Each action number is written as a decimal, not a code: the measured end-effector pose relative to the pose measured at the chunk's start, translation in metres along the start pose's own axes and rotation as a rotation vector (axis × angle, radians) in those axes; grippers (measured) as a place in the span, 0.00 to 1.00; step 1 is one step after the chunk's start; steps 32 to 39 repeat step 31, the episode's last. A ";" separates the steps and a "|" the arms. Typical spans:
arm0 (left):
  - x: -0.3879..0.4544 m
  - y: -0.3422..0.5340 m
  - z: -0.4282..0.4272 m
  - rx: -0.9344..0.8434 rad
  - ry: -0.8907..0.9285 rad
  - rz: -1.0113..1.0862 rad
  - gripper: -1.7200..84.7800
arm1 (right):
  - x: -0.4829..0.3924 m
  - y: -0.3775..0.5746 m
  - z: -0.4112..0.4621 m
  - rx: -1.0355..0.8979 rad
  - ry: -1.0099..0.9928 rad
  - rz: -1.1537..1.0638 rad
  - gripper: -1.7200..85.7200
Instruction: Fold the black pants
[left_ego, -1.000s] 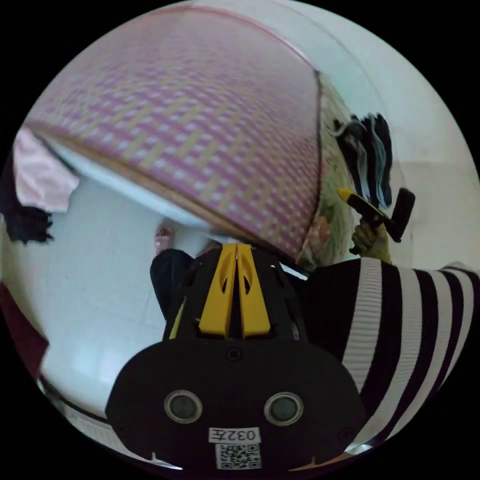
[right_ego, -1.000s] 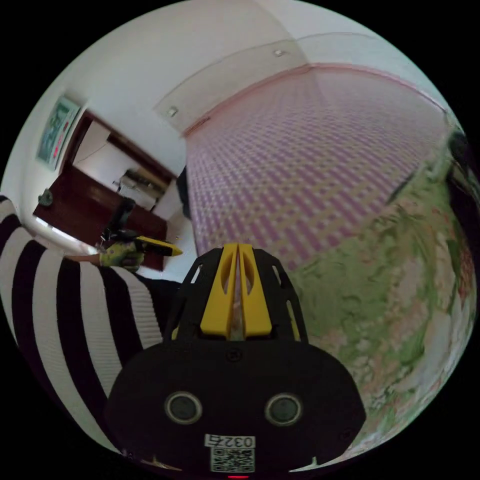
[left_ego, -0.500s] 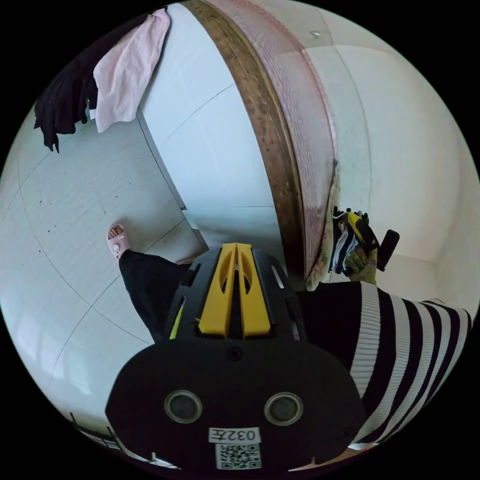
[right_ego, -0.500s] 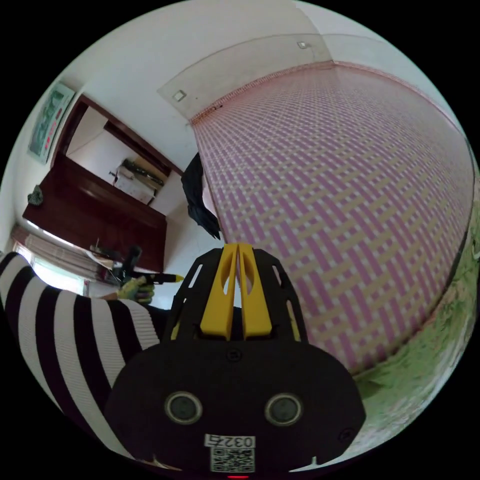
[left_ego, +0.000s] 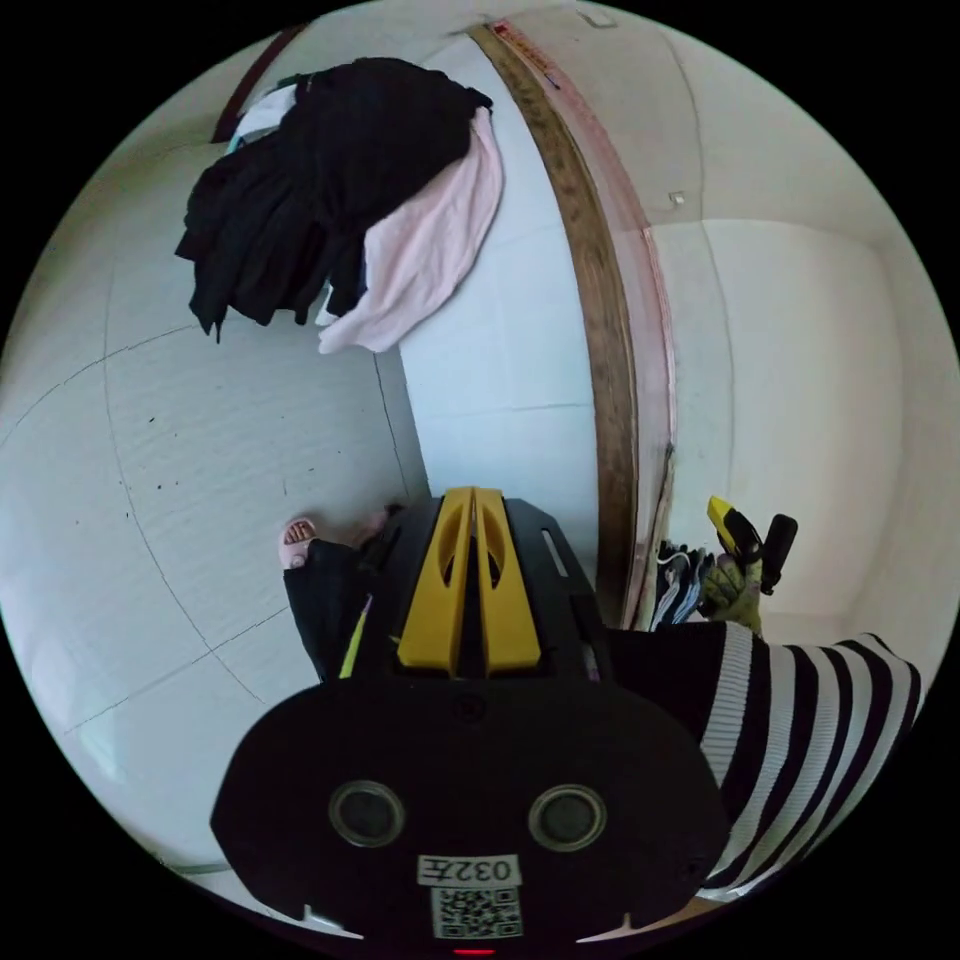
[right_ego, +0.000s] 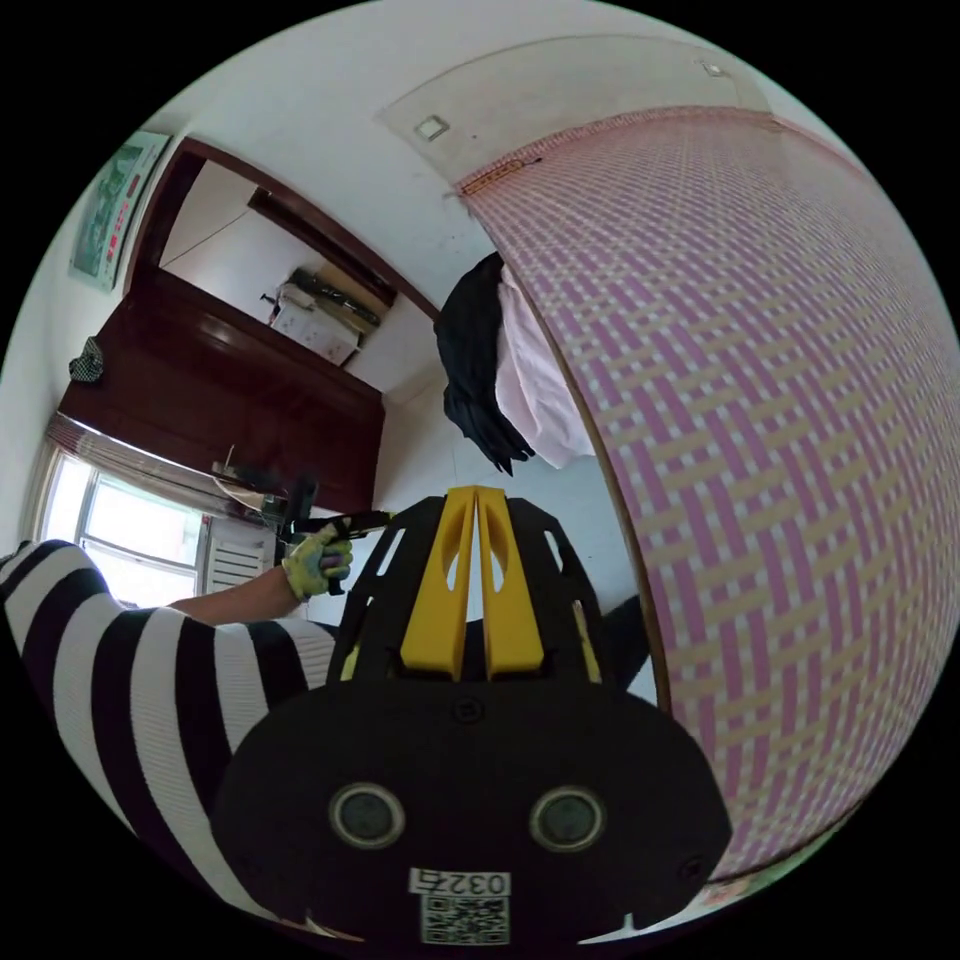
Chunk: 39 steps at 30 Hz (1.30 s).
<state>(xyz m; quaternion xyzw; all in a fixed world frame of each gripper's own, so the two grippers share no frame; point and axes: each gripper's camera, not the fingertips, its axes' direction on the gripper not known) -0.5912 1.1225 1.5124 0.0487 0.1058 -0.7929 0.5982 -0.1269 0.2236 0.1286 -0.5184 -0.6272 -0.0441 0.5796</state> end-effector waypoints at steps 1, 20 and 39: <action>-0.007 -0.012 0.007 0.024 0.018 -0.034 0.01 | 0.001 -0.014 0.004 -0.012 -0.005 -0.005 0.01; -0.078 -0.231 0.090 0.185 0.137 -0.398 0.01 | 0.041 -0.242 0.055 -0.100 -0.117 0.011 0.01; -0.168 -0.383 0.065 -0.029 -0.244 -0.140 0.15 | -0.031 -0.309 0.089 -0.177 0.051 -0.051 0.01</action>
